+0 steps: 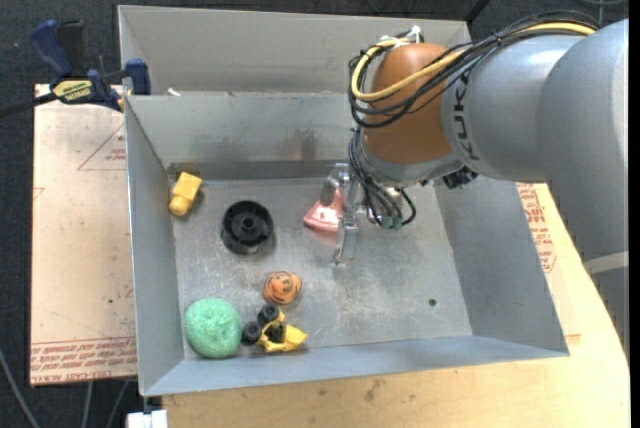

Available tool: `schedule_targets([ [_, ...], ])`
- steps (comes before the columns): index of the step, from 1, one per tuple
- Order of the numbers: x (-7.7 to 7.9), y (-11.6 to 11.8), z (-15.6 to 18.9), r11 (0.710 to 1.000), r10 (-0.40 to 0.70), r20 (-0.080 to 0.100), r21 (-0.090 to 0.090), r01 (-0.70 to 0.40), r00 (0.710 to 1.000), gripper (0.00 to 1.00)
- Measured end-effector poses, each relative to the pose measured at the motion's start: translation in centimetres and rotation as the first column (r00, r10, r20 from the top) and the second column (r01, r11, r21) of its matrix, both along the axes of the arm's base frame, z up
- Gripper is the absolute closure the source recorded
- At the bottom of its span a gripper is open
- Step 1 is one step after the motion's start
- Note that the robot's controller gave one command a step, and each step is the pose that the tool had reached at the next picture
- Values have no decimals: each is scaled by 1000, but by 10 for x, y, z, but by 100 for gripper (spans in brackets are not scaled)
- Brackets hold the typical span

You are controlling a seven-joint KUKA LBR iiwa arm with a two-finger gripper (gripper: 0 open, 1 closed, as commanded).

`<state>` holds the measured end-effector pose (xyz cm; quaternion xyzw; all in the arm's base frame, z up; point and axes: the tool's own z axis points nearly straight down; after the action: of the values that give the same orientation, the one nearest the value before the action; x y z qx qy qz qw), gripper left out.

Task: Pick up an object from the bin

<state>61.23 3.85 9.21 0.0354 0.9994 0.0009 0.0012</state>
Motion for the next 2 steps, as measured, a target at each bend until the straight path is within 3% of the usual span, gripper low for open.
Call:
schedule_targets([
  [1,2,-13,-22,999,-41,0,0,41,999,100],
  [2,2,-13,-22,999,-42,0,0,42,999,100],
])
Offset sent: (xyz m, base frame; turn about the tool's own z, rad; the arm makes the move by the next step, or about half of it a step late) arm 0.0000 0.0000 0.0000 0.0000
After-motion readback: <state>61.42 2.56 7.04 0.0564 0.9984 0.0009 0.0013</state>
